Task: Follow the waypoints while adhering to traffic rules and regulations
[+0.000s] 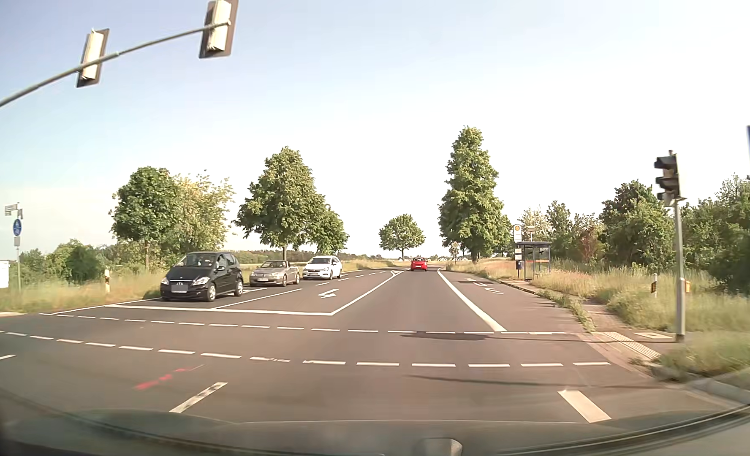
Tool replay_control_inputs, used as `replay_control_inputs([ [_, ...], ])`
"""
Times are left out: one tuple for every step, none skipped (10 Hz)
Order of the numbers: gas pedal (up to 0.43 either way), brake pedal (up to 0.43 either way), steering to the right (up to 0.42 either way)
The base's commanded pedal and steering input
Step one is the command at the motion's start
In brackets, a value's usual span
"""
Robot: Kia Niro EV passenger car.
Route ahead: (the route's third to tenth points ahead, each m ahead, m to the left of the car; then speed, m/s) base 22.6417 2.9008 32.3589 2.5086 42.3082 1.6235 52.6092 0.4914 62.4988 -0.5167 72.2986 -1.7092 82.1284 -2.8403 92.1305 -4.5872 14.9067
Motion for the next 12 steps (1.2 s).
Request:
replay_control_inputs([
  [0.059,0.030,0.009],
  [0.059,0.030,0.009],
  [0.059,0.030,0.010],
  [0.059,0.030,0.010],
  [0.059,0.030,0.010],
  [0.059,0.030,0.010],
  [0.059,0.030,0.011],
  [0.059,0.030,0.011],
  [0.059,0.030,0.011],
  [0.059,0.030,0.011],
  [0.059,0.030,0.011],
  [0.059,0.030,0.011],
])
